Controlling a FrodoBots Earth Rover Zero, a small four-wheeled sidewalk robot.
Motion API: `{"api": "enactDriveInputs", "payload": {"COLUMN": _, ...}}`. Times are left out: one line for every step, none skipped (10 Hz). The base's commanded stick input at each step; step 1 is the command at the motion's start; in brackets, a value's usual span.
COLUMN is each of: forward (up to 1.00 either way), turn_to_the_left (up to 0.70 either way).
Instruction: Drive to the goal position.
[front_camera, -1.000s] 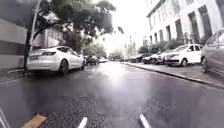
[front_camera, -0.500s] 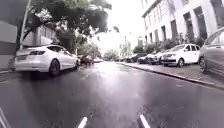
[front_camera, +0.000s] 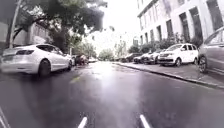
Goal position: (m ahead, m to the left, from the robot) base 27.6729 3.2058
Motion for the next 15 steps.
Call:
{"api": "enactDriveInputs", "payload": {"forward": 0.70, "turn_to_the_left": -0.14}}
{"api": "enactDriveInputs", "payload": {"forward": 0.70, "turn_to_the_left": -0.14}}
{"api": "enactDriveInputs", "payload": {"forward": 0.70, "turn_to_the_left": -0.14}}
{"api": "enactDriveInputs", "payload": {"forward": 0.70, "turn_to_the_left": -0.14}}
{"api": "enactDriveInputs", "payload": {"forward": 0.70, "turn_to_the_left": -0.14}}
{"api": "enactDriveInputs", "payload": {"forward": 0.70, "turn_to_the_left": -0.14}}
{"api": "enactDriveInputs", "payload": {"forward": 0.70, "turn_to_the_left": -0.14}}
{"api": "enactDriveInputs", "payload": {"forward": 0.70, "turn_to_the_left": -0.14}}
{"api": "enactDriveInputs", "payload": {"forward": 0.70, "turn_to_the_left": -0.14}}
{"api": "enactDriveInputs", "payload": {"forward": 0.70, "turn_to_the_left": -0.14}}
{"api": "enactDriveInputs", "payload": {"forward": 0.70, "turn_to_the_left": 0.00}}
{"api": "enactDriveInputs", "payload": {"forward": 0.70, "turn_to_the_left": 0.00}}
{"api": "enactDriveInputs", "payload": {"forward": 0.70, "turn_to_the_left": 0.00}}
{"api": "enactDriveInputs", "payload": {"forward": 0.70, "turn_to_the_left": 0.00}}
{"api": "enactDriveInputs", "payload": {"forward": 0.70, "turn_to_the_left": 0.00}}
